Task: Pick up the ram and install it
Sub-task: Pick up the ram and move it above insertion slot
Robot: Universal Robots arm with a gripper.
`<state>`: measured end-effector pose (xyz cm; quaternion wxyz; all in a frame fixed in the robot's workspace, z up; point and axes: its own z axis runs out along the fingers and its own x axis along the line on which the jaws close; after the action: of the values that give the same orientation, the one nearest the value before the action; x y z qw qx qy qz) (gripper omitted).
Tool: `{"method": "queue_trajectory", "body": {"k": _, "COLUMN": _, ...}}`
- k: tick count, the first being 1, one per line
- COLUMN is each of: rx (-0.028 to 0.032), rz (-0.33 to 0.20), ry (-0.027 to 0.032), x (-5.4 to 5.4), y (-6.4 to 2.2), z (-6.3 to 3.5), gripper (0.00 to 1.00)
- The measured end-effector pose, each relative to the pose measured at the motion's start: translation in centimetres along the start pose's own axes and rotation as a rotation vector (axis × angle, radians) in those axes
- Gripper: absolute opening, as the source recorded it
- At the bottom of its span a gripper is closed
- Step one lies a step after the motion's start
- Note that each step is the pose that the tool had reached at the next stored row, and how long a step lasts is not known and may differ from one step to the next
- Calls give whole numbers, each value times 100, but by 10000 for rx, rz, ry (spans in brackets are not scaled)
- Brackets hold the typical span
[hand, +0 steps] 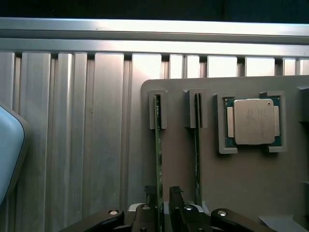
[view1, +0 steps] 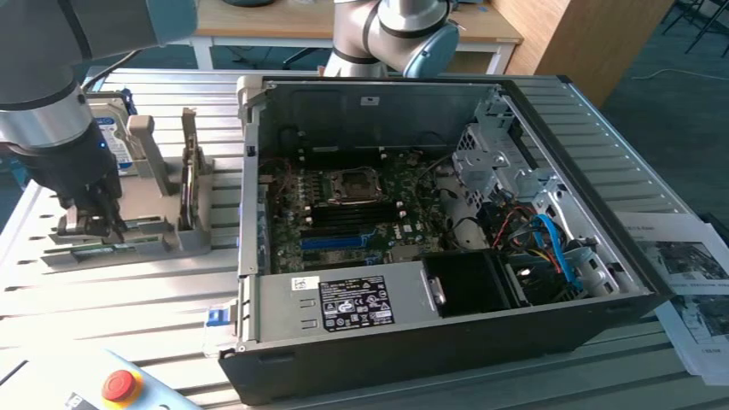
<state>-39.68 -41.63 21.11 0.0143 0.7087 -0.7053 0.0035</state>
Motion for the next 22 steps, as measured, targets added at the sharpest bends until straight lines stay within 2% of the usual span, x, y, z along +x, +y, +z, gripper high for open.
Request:
{"method": "queue_trajectory", "body": {"k": 8, "rx": -6, "rz": -356, "ry": 5, "x": 0, "y": -17, "z": 5, "gripper": 25}}
{"method": "queue_trajectory", "body": {"k": 20, "rx": 2, "rz": -579, "ry": 8, "x": 0, "y": -23, "z": 6, "gripper": 25}}
{"method": "queue_trajectory", "body": {"k": 22, "rx": 5, "rz": -760, "ry": 11, "x": 0, "y": -30, "z": 6, "gripper": 25}}
